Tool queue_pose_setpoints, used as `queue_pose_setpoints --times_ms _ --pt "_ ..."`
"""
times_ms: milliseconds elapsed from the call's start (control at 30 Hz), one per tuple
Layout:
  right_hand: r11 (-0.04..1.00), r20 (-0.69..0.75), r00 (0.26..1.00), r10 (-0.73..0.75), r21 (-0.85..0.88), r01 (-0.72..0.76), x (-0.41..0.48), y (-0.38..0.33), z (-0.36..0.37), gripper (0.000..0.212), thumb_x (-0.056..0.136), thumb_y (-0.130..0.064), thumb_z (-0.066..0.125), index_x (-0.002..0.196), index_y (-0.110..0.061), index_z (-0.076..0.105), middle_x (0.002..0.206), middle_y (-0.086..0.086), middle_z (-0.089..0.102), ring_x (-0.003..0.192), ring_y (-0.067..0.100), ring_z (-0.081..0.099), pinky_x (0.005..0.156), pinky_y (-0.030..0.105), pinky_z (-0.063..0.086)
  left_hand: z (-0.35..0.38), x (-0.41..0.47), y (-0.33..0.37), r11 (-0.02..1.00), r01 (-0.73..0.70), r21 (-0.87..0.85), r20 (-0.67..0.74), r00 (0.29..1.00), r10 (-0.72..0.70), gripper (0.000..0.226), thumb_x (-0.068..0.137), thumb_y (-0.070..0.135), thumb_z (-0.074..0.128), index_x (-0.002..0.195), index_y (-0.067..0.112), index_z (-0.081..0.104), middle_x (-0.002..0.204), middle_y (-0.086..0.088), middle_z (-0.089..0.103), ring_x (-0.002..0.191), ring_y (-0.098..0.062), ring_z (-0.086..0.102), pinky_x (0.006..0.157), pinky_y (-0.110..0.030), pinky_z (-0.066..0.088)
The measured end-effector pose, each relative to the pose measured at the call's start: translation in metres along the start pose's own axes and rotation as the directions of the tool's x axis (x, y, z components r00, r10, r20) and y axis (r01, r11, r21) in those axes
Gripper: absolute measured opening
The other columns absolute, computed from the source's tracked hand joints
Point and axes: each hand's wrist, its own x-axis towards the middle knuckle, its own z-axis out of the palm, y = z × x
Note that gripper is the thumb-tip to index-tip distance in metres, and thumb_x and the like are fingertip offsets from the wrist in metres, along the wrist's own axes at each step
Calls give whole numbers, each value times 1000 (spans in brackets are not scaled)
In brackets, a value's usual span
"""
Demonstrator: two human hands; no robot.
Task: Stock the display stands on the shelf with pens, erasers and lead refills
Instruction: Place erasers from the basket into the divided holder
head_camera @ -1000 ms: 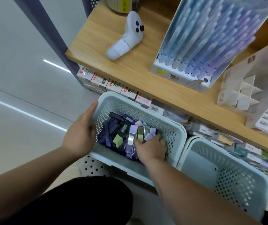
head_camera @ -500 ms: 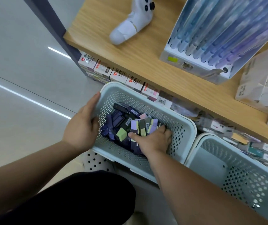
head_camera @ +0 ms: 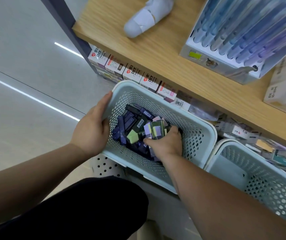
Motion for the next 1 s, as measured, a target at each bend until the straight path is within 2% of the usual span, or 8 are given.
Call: queue_pose_setpoints --times_ms 67,167,333,500,633,800,1000 --pt "999 10 1000 -22 31 21 -2 5 0 90 61 -41 92 130 -21 37 113 1 65 89 22 65 66 30 50 0 0 0 1000 4 1 3 1000 -4 74 95 5 49 157 34 20 143 -16 53 111 -39 60 90 -46 50" --pt "998 30 999 -39 60 37 -6 10 -3 99 61 -39 93 140 -20 36 104 -4 69 85 21 67 66 30 51 0 0 0 1000 17 -2 7 1000 -17 74 96 5 49 157 34 20 144 -15 53 110 -37 60 89 -44 48" --pt "999 85 995 -42 19 41 -4 6 -10 64 65 -33 89 113 -27 48 92 -9 69 76 15 65 64 29 51 0 1 -1 1000 23 1 9 1000 -23 73 97 7 49 157 35 19 142 -14 54 105 -34 60 86 -42 48" --pt "994 122 988 -97 58 90 -7 7 -15 60 72 -26 85 119 -33 51 86 -16 64 73 3 59 54 22 39 1 0 0 1000 24 3 -3 1000 -24 73 97 7 48 157 35 19 141 -14 54 105 -34 60 86 -41 47" --pt "995 189 977 -93 64 82 -1 8 -21 50 71 -24 85 111 -27 56 93 -9 66 82 16 64 67 30 49 0 1 0 1000 7 4 -4 1000 -7 73 97 7 48 157 36 18 140 -14 55 103 -33 60 84 -39 46" --pt "988 201 975 -97 137 70 -2 13 -25 47 68 -21 86 106 -29 59 94 -7 70 86 18 67 77 36 58 0 1 0 1000 -21 3 -2 1000 21 73 97 6 49 157 34 18 142 -15 53 106 -34 59 86 -40 46" --pt "961 245 964 -104 274 34 -13 5 -38 41 71 -11 83 101 -27 60 95 1 71 86 23 70 77 40 59 -1 1 1 999 -27 31 12 1000 27 73 98 9 49 157 34 15 143 -18 51 108 -36 59 88 -43 47"
